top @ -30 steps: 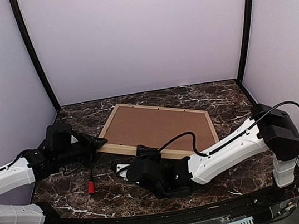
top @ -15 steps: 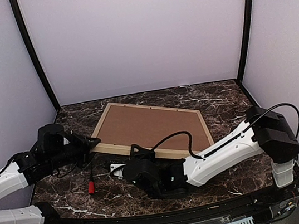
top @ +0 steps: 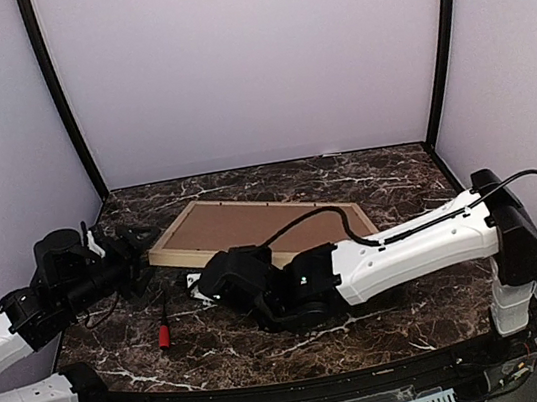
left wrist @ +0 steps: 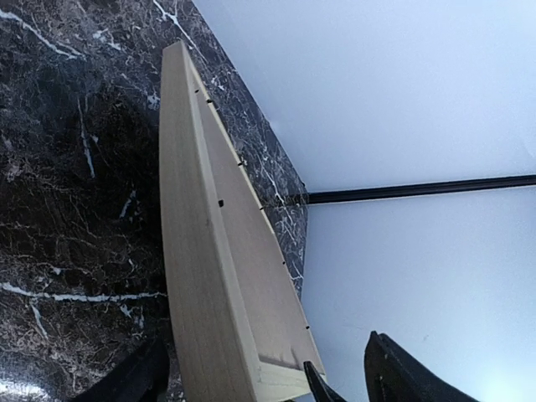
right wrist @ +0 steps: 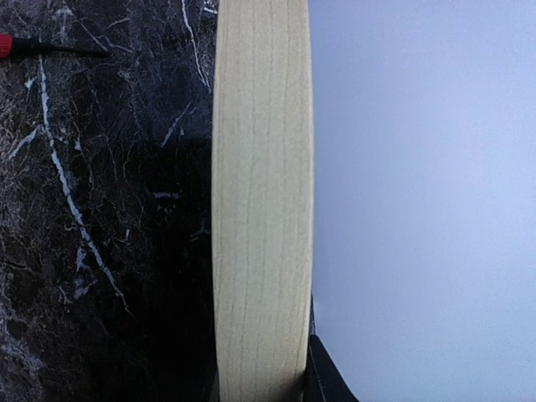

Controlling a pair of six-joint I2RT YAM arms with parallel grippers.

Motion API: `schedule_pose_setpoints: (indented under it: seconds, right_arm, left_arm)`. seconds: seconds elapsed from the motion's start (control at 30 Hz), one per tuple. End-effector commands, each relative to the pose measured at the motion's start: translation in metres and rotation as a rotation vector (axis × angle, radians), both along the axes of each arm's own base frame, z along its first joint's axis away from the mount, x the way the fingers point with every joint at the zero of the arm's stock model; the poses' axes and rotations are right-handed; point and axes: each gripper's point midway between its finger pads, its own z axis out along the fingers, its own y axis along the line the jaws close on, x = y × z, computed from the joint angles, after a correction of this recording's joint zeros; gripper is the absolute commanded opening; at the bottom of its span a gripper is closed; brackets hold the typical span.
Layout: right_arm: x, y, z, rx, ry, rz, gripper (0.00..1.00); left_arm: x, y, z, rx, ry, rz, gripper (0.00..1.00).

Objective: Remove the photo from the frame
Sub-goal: Pass from the left arm to the right, then turn over the photo frame at the center of the board.

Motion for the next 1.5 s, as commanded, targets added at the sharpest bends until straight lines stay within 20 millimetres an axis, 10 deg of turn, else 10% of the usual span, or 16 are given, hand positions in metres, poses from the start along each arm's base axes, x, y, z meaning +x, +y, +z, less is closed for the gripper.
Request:
schedule_pose_setpoints:
  seconds: [0.0,0.6,0.97,1.13,1.47]
  right_arm:
    - [0.013,-0.016,0.095,0.224,-0.012,-0.074,0.0]
    - [0.029,-0.052,0.27,0.585,0.003,-0.119,0.0]
    - [0.003,-0.085,0.359,1.181,0.395,0.054,0.0]
    - [0.02,-0.119,0.347,1.376,0.638,0.051,0.0]
    - [0.093,-0.18,0.223,1.512,0.869,-0.249,0.0]
  left_arm:
    - [-0.003,0.021,0.018,0.117,-0.112,0.032,0.86]
    - [-0.028,0.085,0.114,0.548,-0.456,0.107,0.94]
    - [-0.027,0.075,0.137,0.652,-0.539,0.028,0.99]
    - [-0.018,0.065,0.122,0.688,-0.48,-0.018,0.99]
    - [-0.004,0.004,0.032,0.69,-0.275,-0.322,0.96]
